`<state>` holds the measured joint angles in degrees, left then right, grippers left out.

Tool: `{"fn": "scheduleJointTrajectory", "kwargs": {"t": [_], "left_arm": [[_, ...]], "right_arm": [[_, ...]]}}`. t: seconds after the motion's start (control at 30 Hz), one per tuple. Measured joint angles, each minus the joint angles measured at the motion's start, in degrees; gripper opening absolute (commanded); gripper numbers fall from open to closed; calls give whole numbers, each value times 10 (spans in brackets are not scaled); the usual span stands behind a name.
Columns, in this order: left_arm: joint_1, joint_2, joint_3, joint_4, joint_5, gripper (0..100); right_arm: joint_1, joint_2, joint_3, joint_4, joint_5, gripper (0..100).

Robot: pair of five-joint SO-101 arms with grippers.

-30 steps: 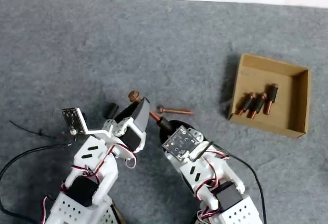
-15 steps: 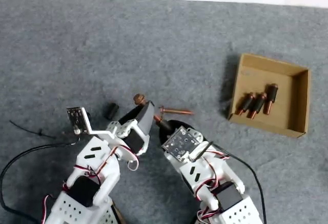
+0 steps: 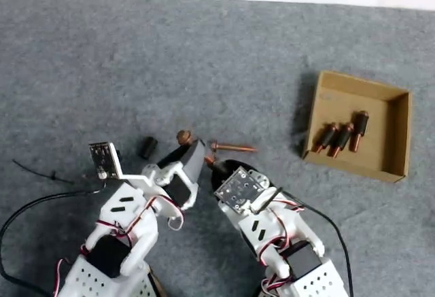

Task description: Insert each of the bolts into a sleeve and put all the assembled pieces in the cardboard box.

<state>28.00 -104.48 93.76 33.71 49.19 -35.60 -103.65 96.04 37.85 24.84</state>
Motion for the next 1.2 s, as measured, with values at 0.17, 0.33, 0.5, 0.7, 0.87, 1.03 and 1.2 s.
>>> {"fn": "scheduleJointTrajectory", "kwargs": {"t": [0.17, 0.33, 0.5, 0.7, 0.87, 1.03, 1.2], "left_arm": [[29, 3, -1, 25, 0, 7], [30, 3, -1, 25, 0, 7], [31, 3, -1, 28, 0, 7], [31, 3, -1, 28, 0, 7], [31, 3, -1, 28, 0, 7], [31, 3, -1, 28, 0, 7], [31, 3, -1, 28, 0, 7]], "right_arm": [[0, -1, 0, -1, 0, 5], [0, -1, 0, -1, 0, 5], [0, -1, 0, -1, 0, 5], [0, -1, 0, -1, 0, 5], [0, -1, 0, -1, 0, 5], [0, -1, 0, -1, 0, 5], [0, -1, 0, -1, 0, 5]]}}
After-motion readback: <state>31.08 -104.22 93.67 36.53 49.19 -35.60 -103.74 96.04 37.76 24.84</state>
